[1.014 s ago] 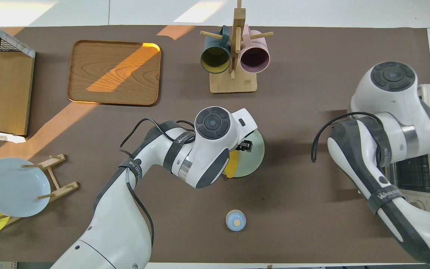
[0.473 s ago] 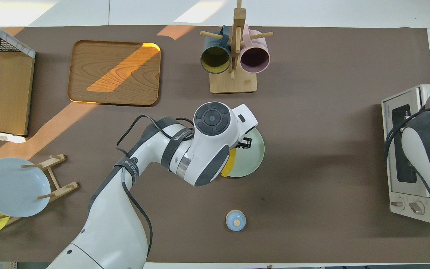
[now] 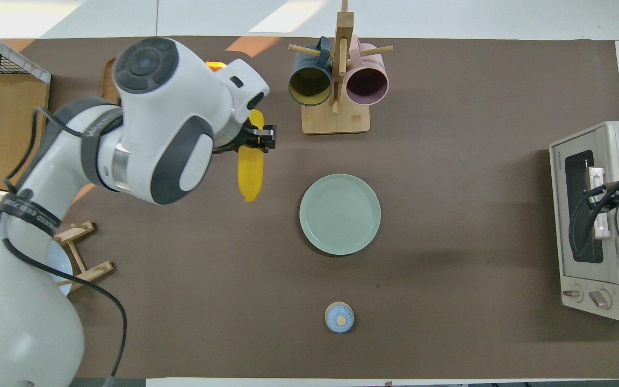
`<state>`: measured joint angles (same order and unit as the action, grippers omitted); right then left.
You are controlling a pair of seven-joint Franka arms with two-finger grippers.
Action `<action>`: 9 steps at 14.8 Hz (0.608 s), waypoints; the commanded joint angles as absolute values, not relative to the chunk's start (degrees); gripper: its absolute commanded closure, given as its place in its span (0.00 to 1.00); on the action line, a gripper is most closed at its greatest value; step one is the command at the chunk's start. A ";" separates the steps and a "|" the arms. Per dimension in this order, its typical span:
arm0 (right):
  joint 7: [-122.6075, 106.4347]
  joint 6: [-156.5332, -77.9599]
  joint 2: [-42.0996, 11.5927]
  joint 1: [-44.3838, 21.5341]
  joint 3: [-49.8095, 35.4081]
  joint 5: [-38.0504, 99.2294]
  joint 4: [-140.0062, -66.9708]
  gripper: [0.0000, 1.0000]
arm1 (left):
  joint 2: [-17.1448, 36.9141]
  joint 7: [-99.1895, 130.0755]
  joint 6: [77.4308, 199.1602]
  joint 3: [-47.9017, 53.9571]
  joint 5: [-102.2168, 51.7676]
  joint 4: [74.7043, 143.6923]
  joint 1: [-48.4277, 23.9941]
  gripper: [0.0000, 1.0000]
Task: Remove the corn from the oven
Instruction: 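Carry the corn cob onto the wooden tray with the left gripper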
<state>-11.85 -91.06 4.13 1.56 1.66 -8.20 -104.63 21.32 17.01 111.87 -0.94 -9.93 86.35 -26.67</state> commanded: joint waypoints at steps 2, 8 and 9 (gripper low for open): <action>-12.05 -89.47 3.34 1.32 1.58 -3.25 -102.48 0.39 | 27.58 13.55 110.39 -0.18 -8.53 77.81 -19.00 1.00; -5.10 -88.33 2.02 1.23 0.79 1.93 -98.88 0.00 | 41.73 0.90 114.16 -0.26 -8.35 65.31 -11.00 1.00; -5.10 -88.33 2.02 1.23 0.79 1.93 -98.79 0.00 | 42.88 -0.25 116.08 -0.26 -8.35 65.39 -10.38 1.00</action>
<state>-6.51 -89.80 2.97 1.08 0.94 0.47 -100.48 38.18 2.78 114.20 -0.88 -9.43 69.95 -12.11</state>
